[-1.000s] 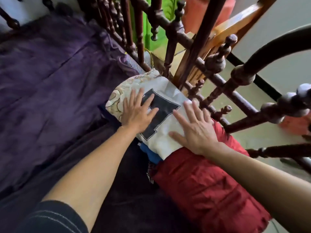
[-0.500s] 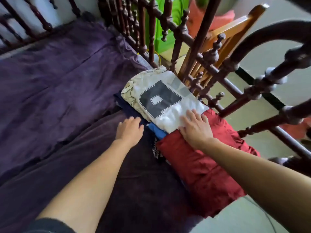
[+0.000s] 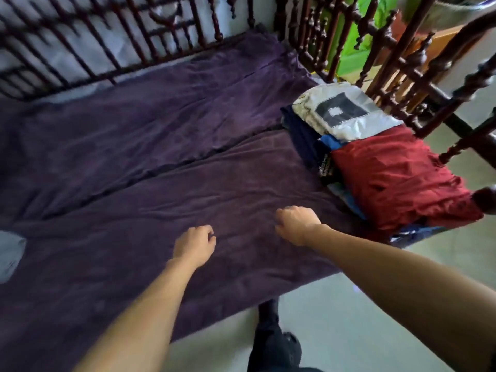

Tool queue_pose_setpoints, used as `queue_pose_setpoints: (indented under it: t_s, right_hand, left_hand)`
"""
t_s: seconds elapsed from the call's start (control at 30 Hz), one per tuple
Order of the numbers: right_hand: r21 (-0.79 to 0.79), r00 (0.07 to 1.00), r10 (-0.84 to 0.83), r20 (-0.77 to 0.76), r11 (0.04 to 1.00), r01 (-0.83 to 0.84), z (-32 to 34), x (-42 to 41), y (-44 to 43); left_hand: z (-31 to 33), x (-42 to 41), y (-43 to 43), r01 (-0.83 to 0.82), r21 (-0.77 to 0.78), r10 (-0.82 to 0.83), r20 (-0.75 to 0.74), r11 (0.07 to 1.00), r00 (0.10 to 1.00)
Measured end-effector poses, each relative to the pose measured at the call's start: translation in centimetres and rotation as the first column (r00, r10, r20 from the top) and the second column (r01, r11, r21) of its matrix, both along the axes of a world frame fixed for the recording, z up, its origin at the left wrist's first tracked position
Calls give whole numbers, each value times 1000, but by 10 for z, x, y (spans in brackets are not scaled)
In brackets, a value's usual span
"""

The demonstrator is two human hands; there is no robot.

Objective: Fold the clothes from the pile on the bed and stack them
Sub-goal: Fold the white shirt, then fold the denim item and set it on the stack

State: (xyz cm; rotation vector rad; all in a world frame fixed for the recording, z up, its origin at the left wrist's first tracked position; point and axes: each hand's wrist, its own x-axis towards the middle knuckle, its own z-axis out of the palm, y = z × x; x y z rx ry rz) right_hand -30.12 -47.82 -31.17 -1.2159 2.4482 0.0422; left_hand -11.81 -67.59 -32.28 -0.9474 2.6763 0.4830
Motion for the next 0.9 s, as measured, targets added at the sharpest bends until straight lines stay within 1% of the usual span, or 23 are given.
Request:
queue_pose_setpoints:
  t_s: [0.13,0.27,0.43,0.63,0.77,0.9]
  right_hand:
    - [27,991,133,-5,991,-133,19,79,-49]
    - [31,977,212,-23,977,-211,36,153,-109]
    - [-13,967,250,-38,968,-251,43,249,-191]
    - [4,969,248,15,969,-248,26,359,-289]
    - [-37,966,249,65,968,-247,19,416,-341]
    - [-40,965,256,65,966,-254,11,442,-397]
  left_hand:
    - [31,105,-31,-125,-38,124,-25,991,992]
    - [57,204,-74,-236,-80,234,-38,968,971]
    - [70,335,-140,-294,-81,291,-39,952,956]
    - [77,482,-231,-345,-114,351,30,932,936]
    - [84,544,-283,-375,-119,386,88,919,918]
    - [83,568,-337,-398,-89,405,84,913,911]
